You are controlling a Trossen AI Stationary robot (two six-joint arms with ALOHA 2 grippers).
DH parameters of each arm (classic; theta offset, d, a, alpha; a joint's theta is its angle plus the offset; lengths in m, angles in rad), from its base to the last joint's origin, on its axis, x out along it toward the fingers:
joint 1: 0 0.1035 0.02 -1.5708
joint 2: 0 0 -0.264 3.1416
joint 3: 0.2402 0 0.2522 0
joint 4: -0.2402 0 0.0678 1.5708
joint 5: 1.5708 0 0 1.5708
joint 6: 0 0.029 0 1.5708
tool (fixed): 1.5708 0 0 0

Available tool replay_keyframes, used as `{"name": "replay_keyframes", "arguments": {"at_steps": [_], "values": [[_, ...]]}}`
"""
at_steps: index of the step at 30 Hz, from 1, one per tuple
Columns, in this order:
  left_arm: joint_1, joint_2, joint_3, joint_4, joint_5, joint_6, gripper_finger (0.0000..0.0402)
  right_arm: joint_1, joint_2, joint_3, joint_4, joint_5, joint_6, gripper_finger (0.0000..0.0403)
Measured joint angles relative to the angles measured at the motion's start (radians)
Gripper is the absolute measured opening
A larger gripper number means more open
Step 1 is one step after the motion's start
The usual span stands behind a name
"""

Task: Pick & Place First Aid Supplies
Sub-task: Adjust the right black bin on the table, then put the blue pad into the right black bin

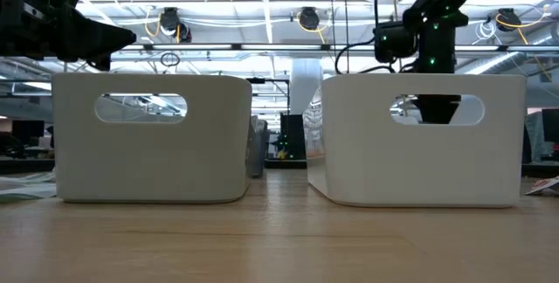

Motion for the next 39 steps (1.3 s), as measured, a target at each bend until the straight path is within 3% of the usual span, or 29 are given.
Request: {"name": "replay_keyframes", "arguments": {"at_steps": [12, 21, 29, 34, 39], "values": [[0.0, 0.0, 0.0, 0.0, 0.0, 0.0, 0.0047, 0.091, 0.031, 0.055, 0.166, -0.192, 0.069, 0.0208], [0.0, 0.0, 0.0, 0.0, 0.0, 0.0, 0.0047, 0.118, 0.108, 0.097, 0.165, -0.246, 0.094, 0.0208], [0.0, 0.0, 0.0, 0.0, 0.0, 0.0, 0.0047, 0.051, 0.101, 0.103, 0.132, -0.036, -0.094, 0.0208], [0.0, 0.0, 0.0, 0.0, 0.0, 0.0, 0.0047, 0.012, 0.104, 0.064, 0.154, 0.013, -0.241, 0.0208], [0.0, 0.0, 0.0, 0.0, 0.0, 0.0, 0.0047, -0.034, 0.104, 0.001, 0.225, 0.012, -0.281, 0.0208]]}}
